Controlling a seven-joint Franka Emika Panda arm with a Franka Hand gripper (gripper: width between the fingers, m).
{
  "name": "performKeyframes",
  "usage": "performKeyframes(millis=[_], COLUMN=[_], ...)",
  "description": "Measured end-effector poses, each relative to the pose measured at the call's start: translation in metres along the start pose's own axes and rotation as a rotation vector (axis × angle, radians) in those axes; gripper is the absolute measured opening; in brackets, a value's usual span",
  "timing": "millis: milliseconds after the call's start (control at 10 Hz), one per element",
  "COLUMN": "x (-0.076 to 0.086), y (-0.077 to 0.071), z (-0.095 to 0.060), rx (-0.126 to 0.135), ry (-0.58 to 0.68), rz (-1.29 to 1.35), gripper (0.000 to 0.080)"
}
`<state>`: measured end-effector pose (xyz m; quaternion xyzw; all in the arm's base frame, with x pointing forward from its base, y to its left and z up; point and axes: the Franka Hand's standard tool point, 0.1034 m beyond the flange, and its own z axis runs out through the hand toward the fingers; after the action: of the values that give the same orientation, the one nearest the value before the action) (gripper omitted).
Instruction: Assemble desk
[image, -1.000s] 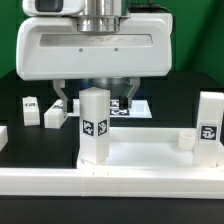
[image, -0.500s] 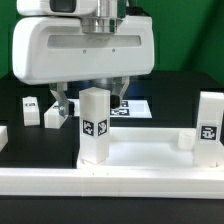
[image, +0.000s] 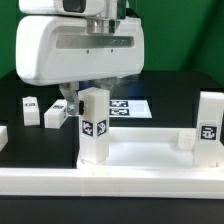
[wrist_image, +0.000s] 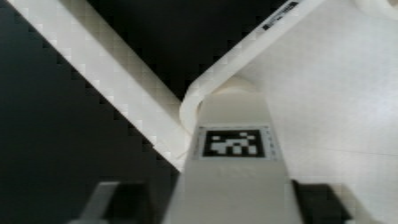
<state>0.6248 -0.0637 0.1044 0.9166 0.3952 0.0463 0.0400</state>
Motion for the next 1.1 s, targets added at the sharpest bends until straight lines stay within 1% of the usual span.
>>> performKeyframes(millis=[100,300,400,800,1000,1100], x=[-0.0003,-0.0004,-0.0001,-0.0006,0.0025,0.0049], y=[-0.0013,-0.0013,-0.0015,0.0011,-0.0009,-0.0029], z=[0.0004,0.0004,0.0005,0.0020,0.0022,0.0022], rx=[0.005,0.005,0.005,0.015,0.015,0.016], ry=[-0.003,-0.003,-0.002,0.002,0.003,0.002], rz=[0.028,0.030,0.106,0.534,0.697,0.836], gripper=[0.0297,0.0295,0.0295,0.0294,0.0294,0.0294])
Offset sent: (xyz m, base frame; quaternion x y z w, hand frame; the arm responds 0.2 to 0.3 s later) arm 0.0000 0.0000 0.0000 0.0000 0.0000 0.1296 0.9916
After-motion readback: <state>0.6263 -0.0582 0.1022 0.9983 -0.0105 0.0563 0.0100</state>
